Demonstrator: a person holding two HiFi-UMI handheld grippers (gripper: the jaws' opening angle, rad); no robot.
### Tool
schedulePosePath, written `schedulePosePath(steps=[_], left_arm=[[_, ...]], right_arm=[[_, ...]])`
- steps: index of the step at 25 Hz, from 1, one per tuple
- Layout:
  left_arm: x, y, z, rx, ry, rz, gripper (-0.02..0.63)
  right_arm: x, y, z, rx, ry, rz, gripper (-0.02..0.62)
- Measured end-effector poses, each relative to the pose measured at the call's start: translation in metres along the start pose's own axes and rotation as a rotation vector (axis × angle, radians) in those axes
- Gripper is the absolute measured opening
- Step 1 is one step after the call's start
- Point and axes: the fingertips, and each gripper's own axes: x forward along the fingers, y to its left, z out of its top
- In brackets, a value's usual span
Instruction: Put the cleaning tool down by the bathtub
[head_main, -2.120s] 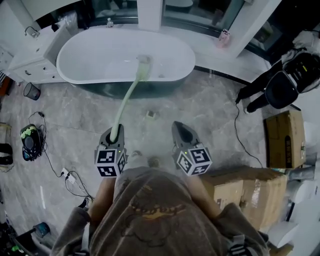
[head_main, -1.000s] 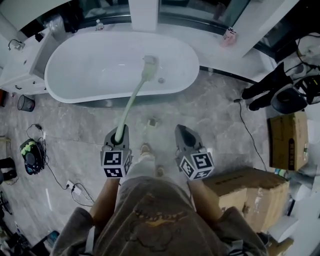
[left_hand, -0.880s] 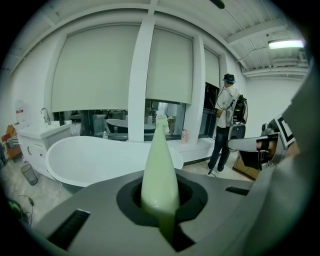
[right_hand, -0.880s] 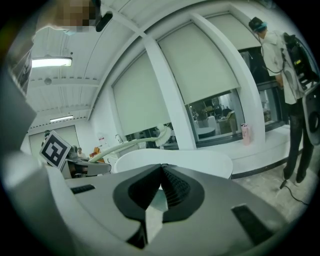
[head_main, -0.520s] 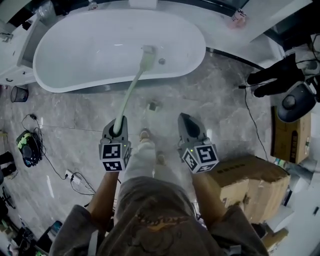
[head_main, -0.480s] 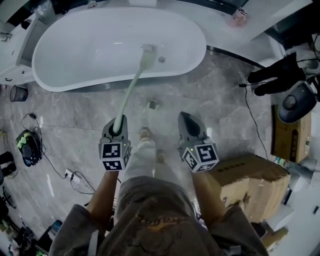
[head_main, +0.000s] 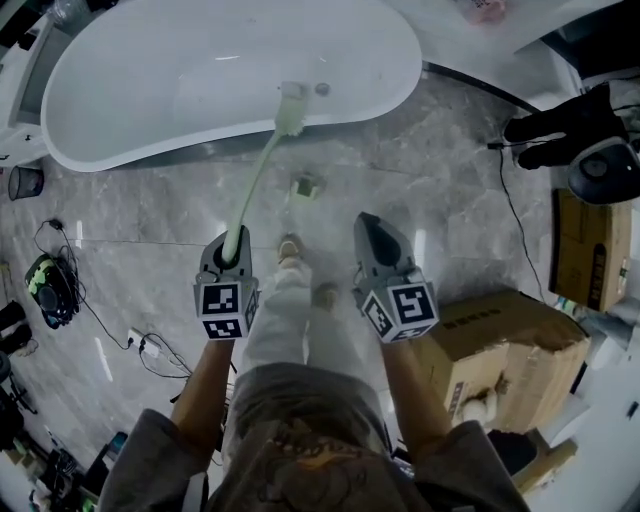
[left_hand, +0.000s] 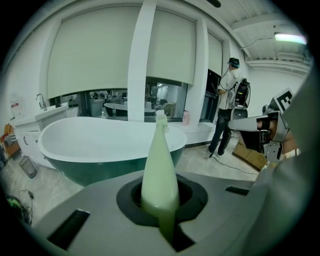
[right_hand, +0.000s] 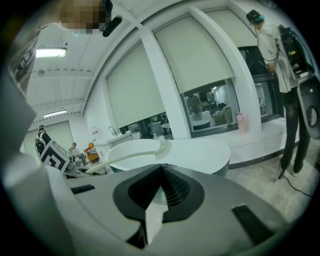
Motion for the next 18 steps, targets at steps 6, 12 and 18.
schedulePosePath(steps=[6,12,18], left_arm=[[0.016,-0.009,-0.037,0.009,0.039,-0.021,0.012],[0.036,-0.016,-0.079,-0.005,0.088,-0.033,0.012],[0.068,-0.018,-0.109,0.026,0.121,-0.04,0.012]], right_arm=[[0.003,-0.007,-0.044,0.03,0.031,-0.019,0.0],[0.012,-0.016,-0.084,0.043,0.058,-0.024,0.0],[0.028,-0.032,-0.115,0.067,0.075,-0.034,0.0]])
